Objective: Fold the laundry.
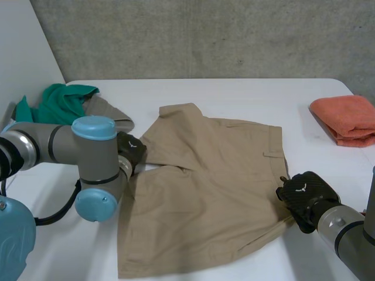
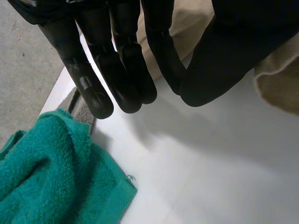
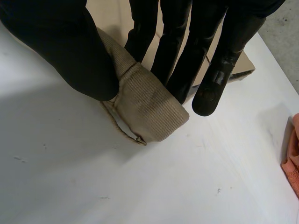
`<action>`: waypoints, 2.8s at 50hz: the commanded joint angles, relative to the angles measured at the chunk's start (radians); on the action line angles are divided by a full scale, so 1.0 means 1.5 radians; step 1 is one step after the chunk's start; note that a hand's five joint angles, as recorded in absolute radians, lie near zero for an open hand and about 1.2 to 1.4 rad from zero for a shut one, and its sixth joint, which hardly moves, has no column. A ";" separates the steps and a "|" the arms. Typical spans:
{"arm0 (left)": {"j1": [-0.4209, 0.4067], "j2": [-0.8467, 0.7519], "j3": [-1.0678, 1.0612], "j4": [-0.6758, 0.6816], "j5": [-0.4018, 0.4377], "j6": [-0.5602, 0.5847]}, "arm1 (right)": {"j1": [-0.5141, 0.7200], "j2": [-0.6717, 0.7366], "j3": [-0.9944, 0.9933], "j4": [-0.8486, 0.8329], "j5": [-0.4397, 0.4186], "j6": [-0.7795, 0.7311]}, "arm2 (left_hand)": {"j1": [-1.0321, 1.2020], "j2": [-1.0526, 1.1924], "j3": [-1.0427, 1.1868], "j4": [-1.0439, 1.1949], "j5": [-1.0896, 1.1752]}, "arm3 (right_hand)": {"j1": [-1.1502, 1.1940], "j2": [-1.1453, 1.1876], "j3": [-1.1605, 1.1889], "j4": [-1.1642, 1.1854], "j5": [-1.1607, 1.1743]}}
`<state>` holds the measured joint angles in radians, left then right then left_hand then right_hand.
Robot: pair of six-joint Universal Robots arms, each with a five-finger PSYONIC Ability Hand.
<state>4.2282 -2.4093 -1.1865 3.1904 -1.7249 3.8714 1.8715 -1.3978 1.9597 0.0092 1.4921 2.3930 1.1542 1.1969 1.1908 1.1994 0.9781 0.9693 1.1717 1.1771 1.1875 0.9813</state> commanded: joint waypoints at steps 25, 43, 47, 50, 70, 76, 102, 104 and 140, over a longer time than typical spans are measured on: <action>0.025 -0.046 0.141 0.017 0.195 -0.169 | 0.000 -0.001 0.008 0.000 -0.012 0.001 | -0.414 -0.442 -0.438 -0.444 -0.413 | 0.285 0.150 0.146 0.139 0.160; 0.033 -0.028 0.121 -0.025 0.014 -0.141 | -0.001 0.000 0.008 0.000 -0.012 0.001 | 0.161 0.133 0.137 0.131 0.162 | 0.285 0.150 0.146 0.139 0.160; 0.034 -0.014 0.089 -0.023 0.010 -0.138 | -0.001 0.000 0.008 0.001 -0.012 0.001 | 0.161 0.133 0.137 0.131 0.162 | 0.285 0.150 0.146 0.139 0.160; 0.032 -0.006 0.062 -0.023 0.011 -0.131 | -0.001 0.000 0.009 0.001 -0.012 0.001 | 0.161 0.133 0.137 0.131 0.162 | 0.285 0.150 0.146 0.139 0.160; 0.003 0.237 -0.104 -0.022 0.016 -0.232 | 0.003 -0.002 -0.004 -0.006 -0.019 0.074 | -0.478 -0.507 -0.503 -0.509 -0.477 | 0.285 0.150 0.146 0.139 0.160; -0.038 0.367 -0.262 -0.028 0.034 -0.283 | 0.002 -0.002 -0.027 -0.005 -0.019 0.148 | -0.469 -0.497 -0.493 -0.499 -0.468 | 0.285 0.150 0.146 0.139 0.160; -0.139 0.449 -0.537 -0.116 0.059 -0.445 | -0.036 0.021 -0.067 -0.034 -0.036 0.276 | -0.367 -0.395 -0.391 -0.397 -0.366 | 0.285 0.150 0.146 0.139 0.160; -0.139 0.436 -0.534 -0.116 0.057 -0.445 | -0.037 0.022 -0.066 -0.039 -0.034 0.276 | -0.307 -0.335 -0.331 -0.337 -0.306 | 0.285 0.150 0.146 0.139 0.160; -0.170 0.343 -0.331 0.029 0.002 -0.128 | -0.071 0.003 -0.062 0.066 -0.040 -0.109 | 0.161 0.133 0.137 0.131 0.162 | 0.285 0.150 0.146 0.139 0.160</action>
<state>3.9567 -1.7454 -1.8400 2.9646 -1.7043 3.6619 1.7352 -1.5261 1.9544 0.2710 1.4154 2.1293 1.1361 1.1970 1.1884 1.1967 1.0025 0.9693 1.1793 1.1858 1.1878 0.9808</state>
